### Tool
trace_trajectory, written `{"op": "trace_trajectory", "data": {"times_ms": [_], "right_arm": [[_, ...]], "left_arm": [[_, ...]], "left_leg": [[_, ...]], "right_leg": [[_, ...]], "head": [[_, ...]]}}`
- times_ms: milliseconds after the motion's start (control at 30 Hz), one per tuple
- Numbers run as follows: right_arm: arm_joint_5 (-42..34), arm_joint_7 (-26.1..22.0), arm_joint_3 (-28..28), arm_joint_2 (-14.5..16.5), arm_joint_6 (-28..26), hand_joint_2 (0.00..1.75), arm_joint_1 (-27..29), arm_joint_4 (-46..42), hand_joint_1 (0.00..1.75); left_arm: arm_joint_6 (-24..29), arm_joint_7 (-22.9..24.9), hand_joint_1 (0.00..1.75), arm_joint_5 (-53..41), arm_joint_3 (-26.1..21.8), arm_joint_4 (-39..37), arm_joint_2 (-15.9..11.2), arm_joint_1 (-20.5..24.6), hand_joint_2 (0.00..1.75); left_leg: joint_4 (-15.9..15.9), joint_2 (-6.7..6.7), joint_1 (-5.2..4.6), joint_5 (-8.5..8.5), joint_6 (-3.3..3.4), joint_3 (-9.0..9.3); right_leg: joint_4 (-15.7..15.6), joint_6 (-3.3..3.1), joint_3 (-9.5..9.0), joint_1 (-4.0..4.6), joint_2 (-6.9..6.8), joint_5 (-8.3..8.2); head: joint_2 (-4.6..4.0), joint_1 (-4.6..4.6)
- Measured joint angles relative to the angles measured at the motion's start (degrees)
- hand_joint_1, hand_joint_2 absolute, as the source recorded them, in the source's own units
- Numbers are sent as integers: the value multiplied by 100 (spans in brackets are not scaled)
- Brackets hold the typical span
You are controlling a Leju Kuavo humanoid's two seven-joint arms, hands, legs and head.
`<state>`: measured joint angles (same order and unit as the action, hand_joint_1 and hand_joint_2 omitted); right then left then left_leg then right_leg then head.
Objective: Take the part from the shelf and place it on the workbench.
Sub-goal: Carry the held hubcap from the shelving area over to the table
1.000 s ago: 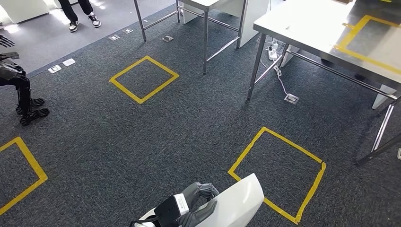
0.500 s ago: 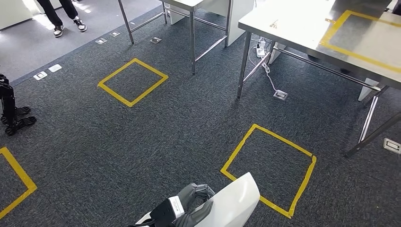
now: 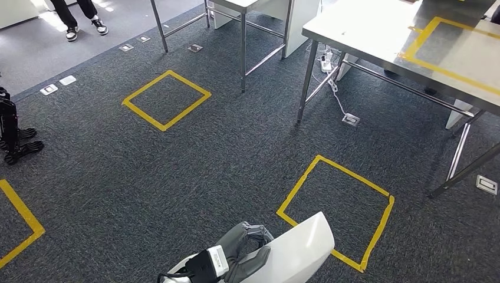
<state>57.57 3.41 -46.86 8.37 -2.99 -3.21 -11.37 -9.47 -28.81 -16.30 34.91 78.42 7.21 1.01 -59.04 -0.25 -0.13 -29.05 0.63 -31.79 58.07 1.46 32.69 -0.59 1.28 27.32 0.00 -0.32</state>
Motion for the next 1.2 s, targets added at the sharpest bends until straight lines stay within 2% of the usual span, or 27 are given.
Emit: {"op": "trace_trajectory", "data": {"times_ms": [500, 900, 1200], "right_arm": [[69, 34, 0, 0, 0, 0, -7, 0, 0], [73, 33, 0, 0, 0, 0, -11, 0, 0], [94, 157, -1, 0, 0, 0, -44, 0, 0]], "left_arm": [[-31, -73, 175, -224, 386, 274, 59, 694, 175], [74, -40, 175, -170, 455, 459, 104, 873, 175], [-341, 15, 175, 322, 664, 945, 110, 933, 175]], "left_leg": [[1, 1, 6, 4, -1, 3], [1, 2, 6, 4, -1, 3], [1, 2, 5, 4, -1, 3]], "right_leg": [[2, 7, 0, 6, 2, -3], [2, 7, 1, 6, 1, -3], [2, 7, 1, 6, 2, -3]], "head": [[0, -1], [0, -1], [0, -1]]}}
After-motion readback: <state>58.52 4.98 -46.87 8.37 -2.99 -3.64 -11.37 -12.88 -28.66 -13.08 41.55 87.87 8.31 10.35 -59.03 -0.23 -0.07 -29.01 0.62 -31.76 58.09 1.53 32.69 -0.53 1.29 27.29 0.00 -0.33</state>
